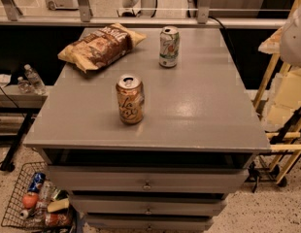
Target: Move orange can near 7up can
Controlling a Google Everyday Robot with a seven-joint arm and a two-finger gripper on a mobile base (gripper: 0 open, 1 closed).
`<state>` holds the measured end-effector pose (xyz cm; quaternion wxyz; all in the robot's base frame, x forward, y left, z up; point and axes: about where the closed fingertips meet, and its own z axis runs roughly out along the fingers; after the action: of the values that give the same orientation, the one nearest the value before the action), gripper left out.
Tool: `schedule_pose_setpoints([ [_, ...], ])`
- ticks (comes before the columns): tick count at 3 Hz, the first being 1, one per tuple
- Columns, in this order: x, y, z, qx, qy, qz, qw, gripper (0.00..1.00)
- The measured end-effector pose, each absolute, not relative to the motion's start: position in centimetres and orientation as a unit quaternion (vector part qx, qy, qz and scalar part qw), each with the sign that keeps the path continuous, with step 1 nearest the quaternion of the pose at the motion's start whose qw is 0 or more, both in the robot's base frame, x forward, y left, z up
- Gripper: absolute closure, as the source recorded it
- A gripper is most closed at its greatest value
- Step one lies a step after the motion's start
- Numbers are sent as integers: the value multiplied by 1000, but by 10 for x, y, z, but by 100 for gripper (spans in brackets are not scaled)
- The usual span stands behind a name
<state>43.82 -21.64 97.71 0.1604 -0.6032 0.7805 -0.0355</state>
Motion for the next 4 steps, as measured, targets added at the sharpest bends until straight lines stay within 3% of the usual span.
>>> schedule_pose_setpoints([
  [2,454,-188,967,-616,764,0,192,0],
  [4,492,-96,922,-631,713,127,276,0],
])
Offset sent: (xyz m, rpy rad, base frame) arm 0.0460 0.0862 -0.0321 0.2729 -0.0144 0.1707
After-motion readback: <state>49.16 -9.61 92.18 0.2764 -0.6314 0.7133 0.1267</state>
